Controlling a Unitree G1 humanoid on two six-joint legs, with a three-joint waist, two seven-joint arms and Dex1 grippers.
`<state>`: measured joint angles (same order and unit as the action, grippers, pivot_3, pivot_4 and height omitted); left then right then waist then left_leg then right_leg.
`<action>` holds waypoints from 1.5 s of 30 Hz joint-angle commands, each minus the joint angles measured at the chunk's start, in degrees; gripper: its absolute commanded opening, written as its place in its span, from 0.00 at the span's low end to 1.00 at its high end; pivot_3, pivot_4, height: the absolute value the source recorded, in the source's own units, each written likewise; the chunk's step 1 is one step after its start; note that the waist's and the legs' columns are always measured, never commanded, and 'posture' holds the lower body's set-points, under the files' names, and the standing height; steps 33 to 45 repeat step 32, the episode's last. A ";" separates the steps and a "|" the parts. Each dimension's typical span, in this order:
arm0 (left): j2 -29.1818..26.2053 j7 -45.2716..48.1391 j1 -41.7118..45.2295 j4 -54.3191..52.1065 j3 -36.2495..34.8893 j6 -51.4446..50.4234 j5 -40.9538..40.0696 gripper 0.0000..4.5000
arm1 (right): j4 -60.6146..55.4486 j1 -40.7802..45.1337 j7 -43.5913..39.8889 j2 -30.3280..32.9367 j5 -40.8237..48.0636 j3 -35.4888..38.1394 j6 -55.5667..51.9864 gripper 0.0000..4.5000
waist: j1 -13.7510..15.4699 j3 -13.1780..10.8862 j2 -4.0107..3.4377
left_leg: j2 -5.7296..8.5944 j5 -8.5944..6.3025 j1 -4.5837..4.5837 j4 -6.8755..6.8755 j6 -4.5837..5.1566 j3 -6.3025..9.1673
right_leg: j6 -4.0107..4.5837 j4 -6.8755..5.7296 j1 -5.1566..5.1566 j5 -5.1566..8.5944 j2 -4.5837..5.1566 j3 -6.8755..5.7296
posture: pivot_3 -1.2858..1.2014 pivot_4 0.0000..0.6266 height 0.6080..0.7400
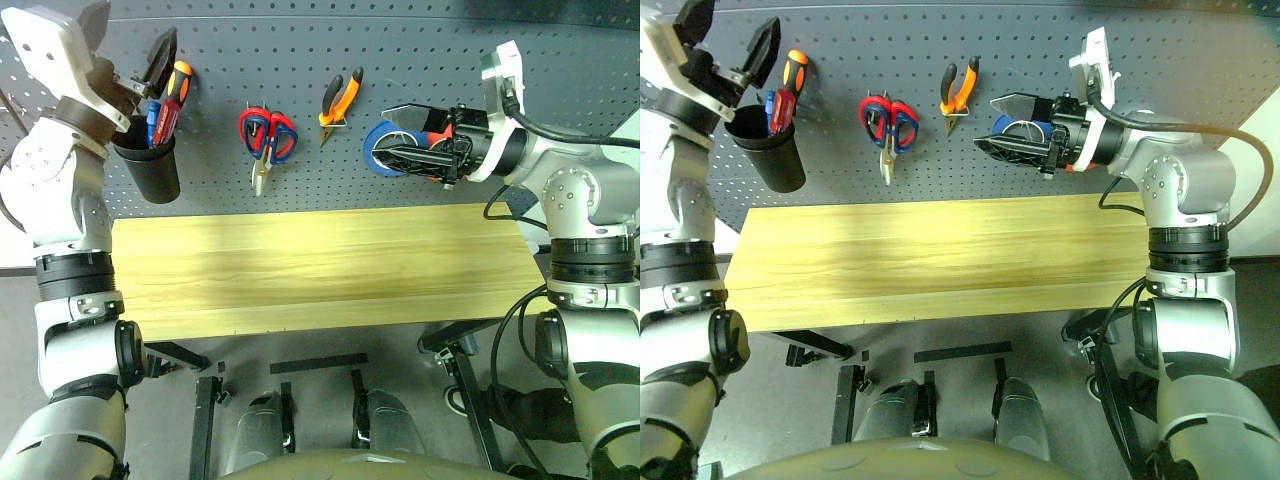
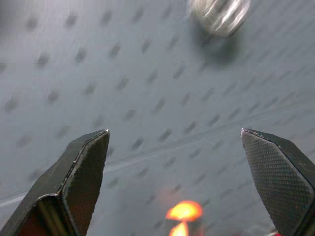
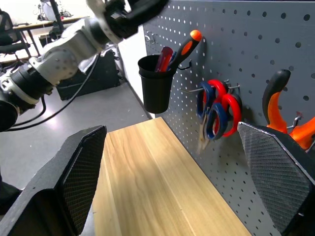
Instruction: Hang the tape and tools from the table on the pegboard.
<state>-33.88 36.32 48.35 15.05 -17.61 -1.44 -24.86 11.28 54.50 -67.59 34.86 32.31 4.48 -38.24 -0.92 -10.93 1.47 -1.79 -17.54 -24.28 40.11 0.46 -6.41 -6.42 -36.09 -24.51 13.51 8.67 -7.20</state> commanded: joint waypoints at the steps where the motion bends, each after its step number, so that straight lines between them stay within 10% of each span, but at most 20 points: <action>1: 0.02 7.60 -3.56 -8.97 -0.81 -6.06 -9.73 0.99 | -1.18 0.32 0.42 1.01 0.63 1.95 1.48 1.00 | -0.02 0.02 -0.02 | 0.00 0.00 0.01 0.00 0.00 -0.01 | 0.00 -0.01 0.00 0.00 0.01 0.01 | 0.52 0.15 1.00; 13: -2.16 15.53 -19.98 -22.10 4.71 -25.80 -19.58 0.99 | -1.28 -3.23 0.41 1.82 -0.68 0.51 1.62 1.00 | -0.06 0.18 -0.14 | -0.01 0.00 0.17 0.01 0.00 0.00 | 0.00 -0.03 0.12 0.00 -0.01 0.05 | 0.51 0.16 1.00; 45: -7.05 32.91 -36.74 -16.26 6.45 -16.38 -10.15 0.99 | -1.50 -17.65 -5.87 2.44 -6.28 -6.10 11.08 1.00 | 0.14 0.19 -0.17 | -0.04 0.00 0.37 -0.01 0.00 -0.09 | 0.01 -0.02 0.24 0.01 -0.03 0.15 | 0.53 0.21 1.00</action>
